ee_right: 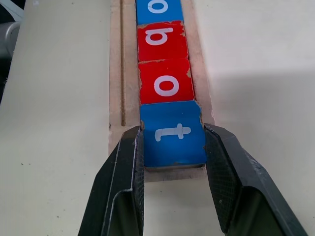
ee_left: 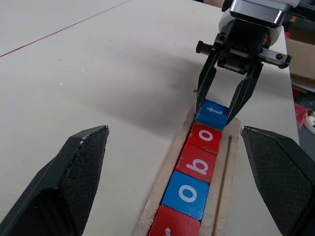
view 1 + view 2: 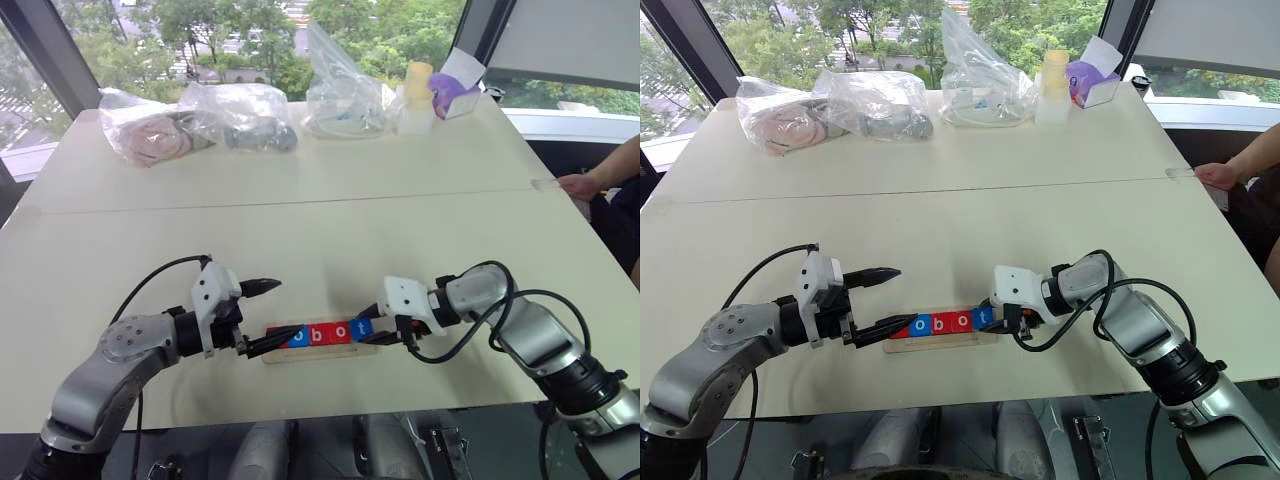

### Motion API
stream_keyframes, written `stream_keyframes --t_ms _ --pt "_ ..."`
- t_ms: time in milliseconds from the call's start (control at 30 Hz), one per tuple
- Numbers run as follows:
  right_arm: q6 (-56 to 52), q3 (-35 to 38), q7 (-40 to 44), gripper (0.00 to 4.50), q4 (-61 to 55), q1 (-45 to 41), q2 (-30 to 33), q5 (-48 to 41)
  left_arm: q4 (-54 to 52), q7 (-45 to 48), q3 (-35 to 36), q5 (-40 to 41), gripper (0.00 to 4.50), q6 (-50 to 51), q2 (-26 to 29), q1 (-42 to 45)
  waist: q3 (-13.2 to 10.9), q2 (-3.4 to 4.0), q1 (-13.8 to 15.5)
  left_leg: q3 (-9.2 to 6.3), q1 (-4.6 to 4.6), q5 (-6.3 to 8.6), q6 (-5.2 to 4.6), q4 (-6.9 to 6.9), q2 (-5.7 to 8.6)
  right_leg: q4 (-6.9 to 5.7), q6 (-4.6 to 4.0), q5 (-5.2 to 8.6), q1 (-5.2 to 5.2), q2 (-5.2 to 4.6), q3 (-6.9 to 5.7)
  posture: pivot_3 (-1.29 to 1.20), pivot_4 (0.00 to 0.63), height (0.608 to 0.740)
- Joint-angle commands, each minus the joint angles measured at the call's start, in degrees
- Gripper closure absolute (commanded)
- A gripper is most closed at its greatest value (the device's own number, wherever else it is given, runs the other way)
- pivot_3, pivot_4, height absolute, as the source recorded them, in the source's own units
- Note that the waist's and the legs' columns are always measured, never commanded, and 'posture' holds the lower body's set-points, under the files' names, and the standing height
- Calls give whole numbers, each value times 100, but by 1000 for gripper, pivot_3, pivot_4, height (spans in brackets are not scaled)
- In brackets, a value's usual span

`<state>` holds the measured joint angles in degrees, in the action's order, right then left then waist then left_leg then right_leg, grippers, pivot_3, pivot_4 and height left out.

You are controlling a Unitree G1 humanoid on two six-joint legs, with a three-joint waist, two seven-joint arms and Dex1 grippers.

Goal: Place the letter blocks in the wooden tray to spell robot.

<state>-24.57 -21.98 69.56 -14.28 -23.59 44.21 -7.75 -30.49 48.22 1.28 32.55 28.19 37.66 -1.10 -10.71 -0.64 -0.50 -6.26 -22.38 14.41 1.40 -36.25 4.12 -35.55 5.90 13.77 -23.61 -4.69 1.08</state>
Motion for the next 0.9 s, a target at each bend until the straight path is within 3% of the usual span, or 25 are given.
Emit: stream_keyframes --t_ms 33,133,367,700,900 --pt "77 26 20 3365 -77 -88 -33 12 -164 -5 109 7 0 -134 12 -30 0 0 -1 0 0 0 0 0 0 0 0 0 0 0 0 0 150 740" --pt "59 -7 55 3365 -85 -83 -36 26 -145 18 121 1 0 -185 9 -82 0 0 -1 0 0 0 0 0 0 0 0 0 0 0 0 0 150 740" --pt "-31 26 92 50 -102 -165 -49 0 -161 -21 120 -4 0 -221 9 -139 0 0 -2 0 0 0 0 0 0 0 -1 0 0 0 0 0 150 740" --pt "-338 602 -7 50 266 -555 86 -232 -274 -105 96 13 0 -83 86 -207 0 0 2 1 0 0 0 0 1 0 0 0 0 0 0 0 150 740" --pt "-796 1426 292 50 -481 17 872 -837 -450 142 465 118 0 35 603 -650 0 0 17 0 -4 1 -1 4 1 4 -2 1 -2 -5 -1 0 150 740"
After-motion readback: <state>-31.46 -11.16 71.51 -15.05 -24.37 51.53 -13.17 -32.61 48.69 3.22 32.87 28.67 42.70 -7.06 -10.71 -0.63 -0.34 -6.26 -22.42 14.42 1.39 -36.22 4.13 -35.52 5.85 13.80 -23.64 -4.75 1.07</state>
